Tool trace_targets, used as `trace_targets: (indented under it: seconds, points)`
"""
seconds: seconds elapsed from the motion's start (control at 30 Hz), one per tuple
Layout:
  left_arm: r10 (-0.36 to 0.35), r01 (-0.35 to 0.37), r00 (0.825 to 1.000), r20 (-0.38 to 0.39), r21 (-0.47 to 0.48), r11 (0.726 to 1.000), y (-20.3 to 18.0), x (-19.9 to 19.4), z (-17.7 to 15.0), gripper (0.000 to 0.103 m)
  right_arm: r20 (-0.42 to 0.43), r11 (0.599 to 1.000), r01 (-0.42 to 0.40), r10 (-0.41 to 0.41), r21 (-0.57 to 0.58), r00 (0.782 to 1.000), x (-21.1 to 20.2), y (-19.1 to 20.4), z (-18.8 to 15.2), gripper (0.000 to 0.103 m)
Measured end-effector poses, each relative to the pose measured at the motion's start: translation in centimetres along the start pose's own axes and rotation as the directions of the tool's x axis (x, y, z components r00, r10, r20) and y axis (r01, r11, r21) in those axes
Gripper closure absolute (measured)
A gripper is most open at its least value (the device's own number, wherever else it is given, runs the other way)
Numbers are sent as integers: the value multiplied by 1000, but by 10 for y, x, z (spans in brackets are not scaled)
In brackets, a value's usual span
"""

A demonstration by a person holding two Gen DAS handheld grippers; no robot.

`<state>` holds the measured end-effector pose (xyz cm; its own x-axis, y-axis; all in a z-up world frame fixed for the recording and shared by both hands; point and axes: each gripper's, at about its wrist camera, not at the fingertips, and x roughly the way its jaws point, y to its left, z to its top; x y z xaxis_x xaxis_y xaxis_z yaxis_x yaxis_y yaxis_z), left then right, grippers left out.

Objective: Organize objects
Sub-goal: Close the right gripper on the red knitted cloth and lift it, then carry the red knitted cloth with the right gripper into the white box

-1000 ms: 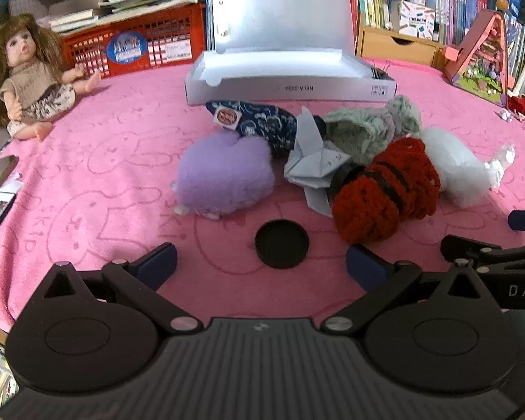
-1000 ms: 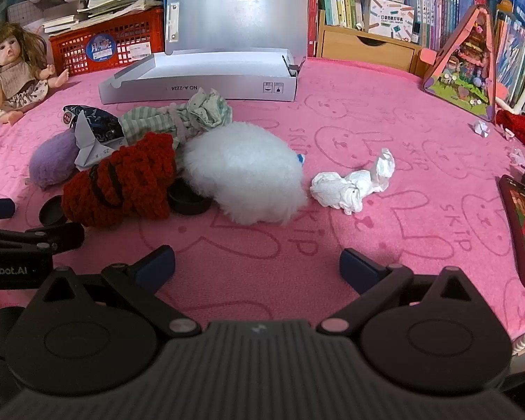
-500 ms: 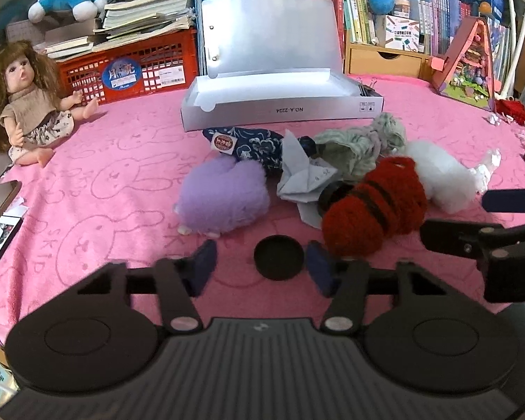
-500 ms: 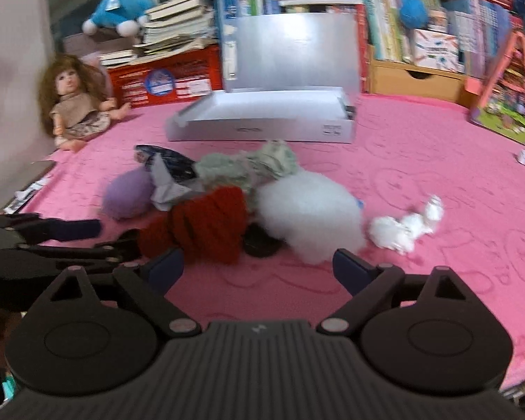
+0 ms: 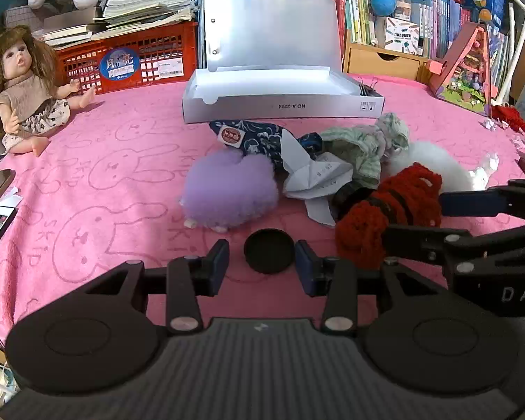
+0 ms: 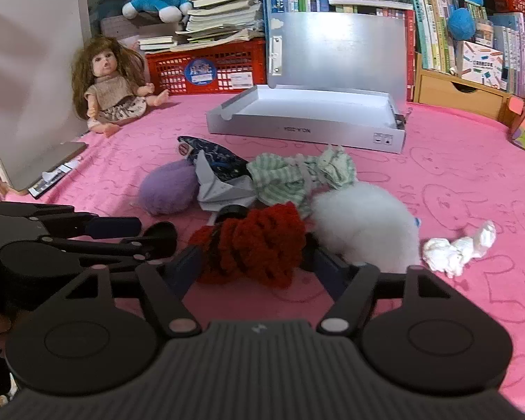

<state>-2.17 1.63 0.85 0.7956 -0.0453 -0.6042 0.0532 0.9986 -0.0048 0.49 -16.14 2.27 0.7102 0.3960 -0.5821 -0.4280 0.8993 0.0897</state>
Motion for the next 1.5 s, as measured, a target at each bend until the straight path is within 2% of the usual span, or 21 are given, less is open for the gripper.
trace_targets:
  seconds: [0.2, 0.27, 0.33, 0.37, 0.5, 0.63, 0.73, 0.77, 0.8, 1.0, 1.23, 1.5]
  points:
    - [-7, 7, 1000, 6, 1, 1000, 3, -1, 2, 56, 9, 998, -17, 18, -55, 1000, 6, 7, 3, 26]
    - [-5, 5, 1000, 5, -2, 1000, 5, -1, 2, 56, 2, 998, -36, 36, -46, 999, 9, 6, 4, 29]
    - [-6, 6, 1000, 4, -4, 1000, 6, 0, 2, 56, 1, 998, -55, 55, -31, 998, 9, 5, 4, 39]
    - [-4, 4, 1000, 5, -2, 1000, 6, 0, 2, 56, 2, 998, -62, 62, -24, 998, 9, 5, 4, 40]
    - [2, -2, 1000, 6, 6, 1000, 5, 1, 2, 56, 8, 998, -61, 61, 5, 998, 5, 2, 4, 54]
    - [15, -15, 1000, 10, 16, 1000, 3, 3, 1, 56, 18, 997, -55, 54, 47, 998, -1, -4, 6, 59]
    - [18, -18, 1000, 15, 20, 1000, 1, 4, 1, 56, 34, 998, -32, 30, 60, 999, -5, -6, 6, 61]
    - [17, -17, 1000, 19, 15, 1000, 1, 3, 1, 58, 42, 998, -26, 23, 64, 999, -8, -7, 7, 61]
    - [15, -15, 1000, 23, 12, 1000, 1, 3, 0, 66, 50, 998, -20, 16, 68, 999, -10, -8, 7, 61]
    - [21, -22, 998, 66, 27, 999, -4, -7, 5, 66, 89, 995, 17, -26, 102, 996, -21, -18, 11, 62]
    - [3, -4, 997, 71, 19, 1000, -6, -13, 14, 66, 112, 989, 61, -77, 137, 991, -28, -31, 19, 62]
    - [-48, 49, 991, 124, -1, 999, -2, -32, 46, 66, 136, 979, 98, -123, 181, 983, -37, -48, 39, 62]
